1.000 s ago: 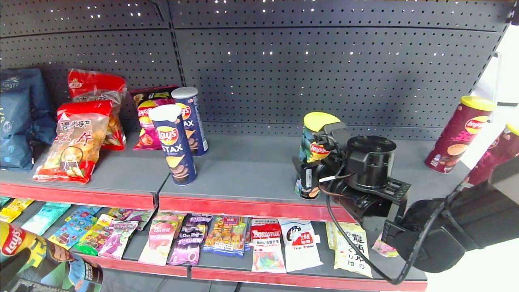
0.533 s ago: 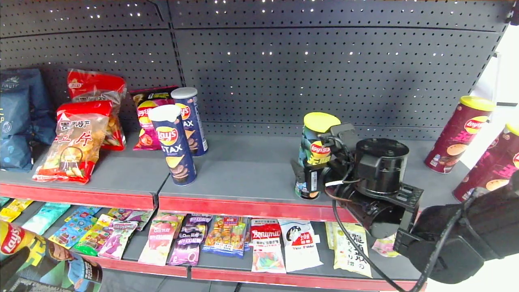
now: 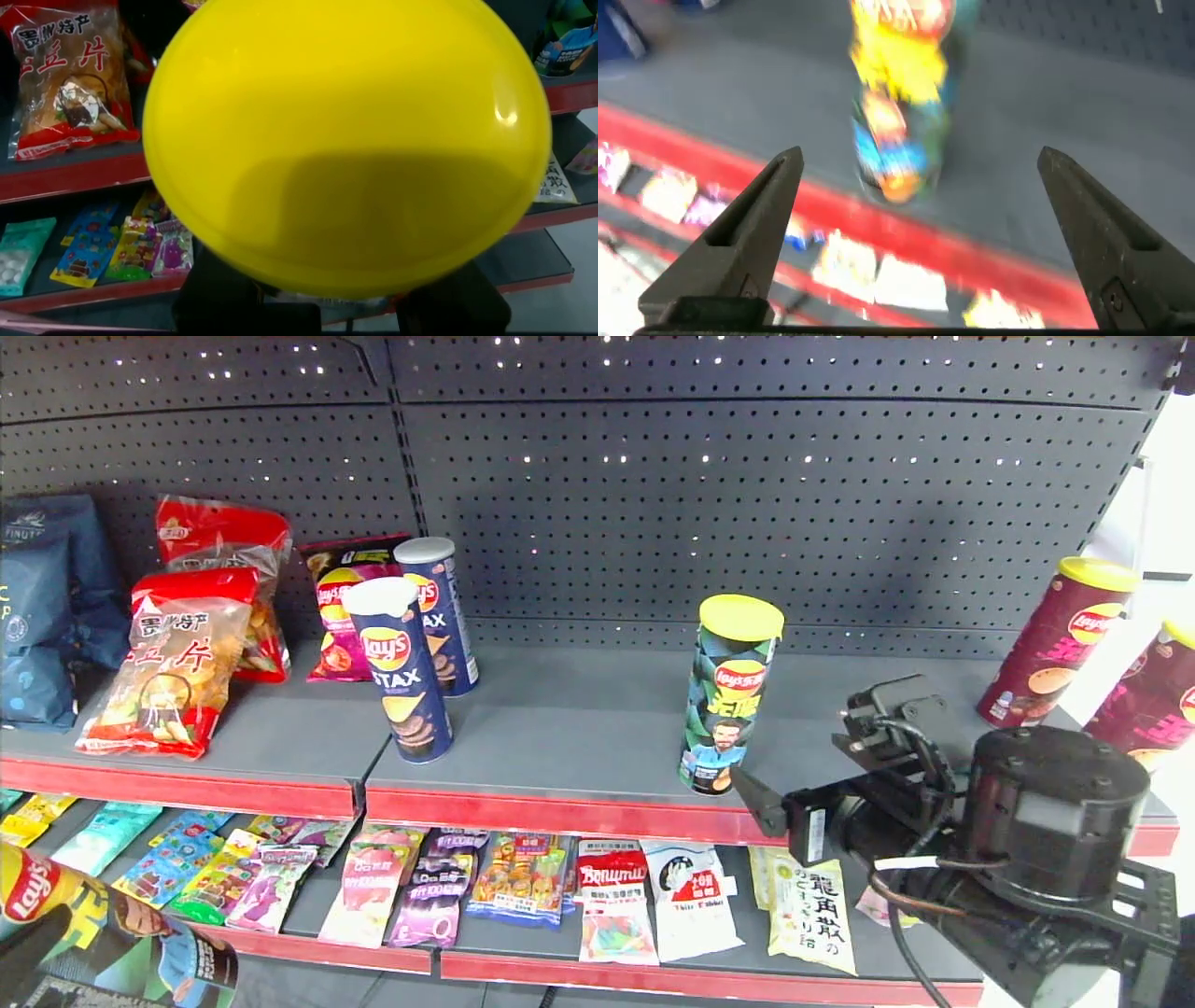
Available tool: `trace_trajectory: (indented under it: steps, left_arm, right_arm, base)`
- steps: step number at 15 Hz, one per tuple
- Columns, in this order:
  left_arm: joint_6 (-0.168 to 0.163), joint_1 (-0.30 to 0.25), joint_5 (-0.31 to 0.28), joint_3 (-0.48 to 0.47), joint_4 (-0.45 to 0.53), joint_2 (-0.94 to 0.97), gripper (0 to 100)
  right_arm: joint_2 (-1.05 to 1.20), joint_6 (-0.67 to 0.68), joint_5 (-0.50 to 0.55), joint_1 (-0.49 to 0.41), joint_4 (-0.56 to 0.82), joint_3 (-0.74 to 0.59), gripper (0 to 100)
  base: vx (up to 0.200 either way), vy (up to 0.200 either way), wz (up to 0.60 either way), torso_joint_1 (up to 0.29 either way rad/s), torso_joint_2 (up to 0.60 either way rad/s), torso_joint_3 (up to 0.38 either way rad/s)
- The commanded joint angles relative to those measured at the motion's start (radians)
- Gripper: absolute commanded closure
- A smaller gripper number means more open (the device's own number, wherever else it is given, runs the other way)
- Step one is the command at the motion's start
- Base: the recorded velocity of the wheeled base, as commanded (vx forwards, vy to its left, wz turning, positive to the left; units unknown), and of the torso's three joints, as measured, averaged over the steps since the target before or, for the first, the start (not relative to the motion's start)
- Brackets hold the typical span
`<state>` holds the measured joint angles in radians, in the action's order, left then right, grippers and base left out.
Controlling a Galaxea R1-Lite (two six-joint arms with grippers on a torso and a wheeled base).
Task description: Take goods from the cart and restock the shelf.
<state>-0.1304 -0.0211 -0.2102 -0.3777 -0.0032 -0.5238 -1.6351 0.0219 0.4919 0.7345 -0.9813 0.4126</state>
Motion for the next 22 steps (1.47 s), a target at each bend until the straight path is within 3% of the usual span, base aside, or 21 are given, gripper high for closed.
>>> trace_trajectory:
  steps: [1,6,8,10,13,14,15,17,19,22]
  left_arm:
    - [0.000,0.000,0.000,-0.001,0.000,-0.002,100]
    - [0.000,0.000,-0.001,-0.007,-0.001,-0.005,100]
    - [-0.001,0.001,-0.006,-0.009,-0.003,-0.007,100]
    - [0.000,0.001,-0.008,-0.009,-0.004,-0.005,100]
    - [-0.001,0.004,-0.021,-0.021,-0.006,-0.007,100]
    - [-0.001,0.004,-0.038,-0.027,-0.006,-0.010,100]
    - [-0.001,0.004,-0.051,-0.038,-0.006,-0.013,100]
    - [-0.001,0.004,-0.064,-0.056,-0.006,-0.018,100]
    - [-0.001,0.004,-0.077,-0.067,-0.006,-0.018,100]
    - [-0.001,0.004,-0.071,-0.096,-0.006,-0.025,100]
  right_arm:
    - [0.051,0.003,-0.001,-0.066,-0.002,-0.052,0]
    - [0.070,0.001,-0.021,-0.107,-0.002,-0.037,0]
    - [0.201,-0.119,-0.102,-0.158,0.000,-0.018,0]
    - [0.320,-0.217,-0.210,-0.313,0.012,-0.044,0]
    - [0.439,-0.244,-0.329,-0.532,0.029,-0.123,0]
    - [0.495,-0.243,-0.391,-0.619,0.075,-0.152,0]
    - [0.604,-0.238,-0.527,-0.730,0.177,-0.186,0]
    - [0.782,-0.234,-0.667,-0.830,0.368,-0.196,0]
    - [0.977,-0.143,-0.691,-0.862,0.602,-0.201,0]
    - [1.195,-0.079,-0.653,-0.885,0.757,-0.267,0]
  base:
    - [0.000,0.000,0.00,0.000,0.00,0.000]
    - [0.000,0.000,0.00,0.000,0.00,0.000]
    - [0.000,0.000,0.00,0.000,0.00,0.000]
    - [0.000,0.000,0.00,0.000,0.00,0.000]
    - [0.000,0.000,0.00,0.000,0.00,0.000]
    - [0.000,0.000,0.00,0.000,0.00,0.000]
    - [0.000,0.000,0.00,0.000,0.00,0.000]
    - [0.000,0.000,0.00,0.000,0.00,0.000]
    - [0.000,0.000,0.00,0.000,0.00,0.000]
    - [0.000,0.000,0.00,0.000,0.00,0.000]
